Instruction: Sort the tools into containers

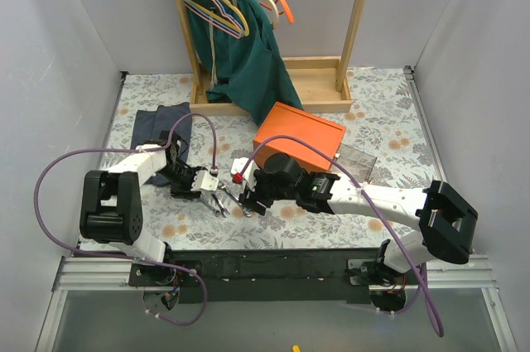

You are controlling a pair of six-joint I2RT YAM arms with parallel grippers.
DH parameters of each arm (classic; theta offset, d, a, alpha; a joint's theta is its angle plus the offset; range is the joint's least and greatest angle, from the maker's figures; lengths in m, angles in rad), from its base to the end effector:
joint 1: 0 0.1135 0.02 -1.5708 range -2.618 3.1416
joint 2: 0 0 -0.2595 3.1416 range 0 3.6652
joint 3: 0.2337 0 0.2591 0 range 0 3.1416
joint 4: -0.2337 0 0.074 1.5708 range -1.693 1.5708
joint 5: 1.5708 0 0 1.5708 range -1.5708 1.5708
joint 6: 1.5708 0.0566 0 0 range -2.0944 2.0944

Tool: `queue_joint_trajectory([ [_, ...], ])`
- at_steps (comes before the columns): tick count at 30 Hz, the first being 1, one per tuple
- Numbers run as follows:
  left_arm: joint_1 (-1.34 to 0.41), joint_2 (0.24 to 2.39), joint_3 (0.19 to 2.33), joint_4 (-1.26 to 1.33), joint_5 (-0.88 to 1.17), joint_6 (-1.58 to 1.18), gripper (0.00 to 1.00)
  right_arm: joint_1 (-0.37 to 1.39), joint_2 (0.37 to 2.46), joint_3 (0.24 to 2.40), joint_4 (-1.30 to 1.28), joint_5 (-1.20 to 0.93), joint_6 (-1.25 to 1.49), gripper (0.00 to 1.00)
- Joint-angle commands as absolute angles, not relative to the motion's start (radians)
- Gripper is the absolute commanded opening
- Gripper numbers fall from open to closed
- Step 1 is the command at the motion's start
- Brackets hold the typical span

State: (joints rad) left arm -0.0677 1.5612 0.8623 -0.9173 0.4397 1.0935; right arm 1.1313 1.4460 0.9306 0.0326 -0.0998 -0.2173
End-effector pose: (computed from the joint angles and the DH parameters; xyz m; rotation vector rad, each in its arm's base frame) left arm 0.2412 -0.0405 0.1317 1.5812 2.4371 -0.5980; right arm 0.1447 0.3210 0.2385 -1.3722 1.6143 0.6601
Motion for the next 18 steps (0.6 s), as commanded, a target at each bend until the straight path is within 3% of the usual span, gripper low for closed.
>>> queue_joint_trajectory([
  [1,-0.026,1.611,0.793,-0.885,0.265,1.155,0.42,1.127,1.411,0.93,0.067,-0.094,-0.233,0.69],
  [12,-0.006,1.713,0.847,-0.907,0.238,1.163,0.37,1.126,1.404,0.934,0.058,-0.094,-0.241,0.69],
  [18,-0.006,1.695,0.842,-0.972,0.287,1.146,0.18,1.126,1.404,0.865,0.112,-0.153,-0.2,0.68],
])
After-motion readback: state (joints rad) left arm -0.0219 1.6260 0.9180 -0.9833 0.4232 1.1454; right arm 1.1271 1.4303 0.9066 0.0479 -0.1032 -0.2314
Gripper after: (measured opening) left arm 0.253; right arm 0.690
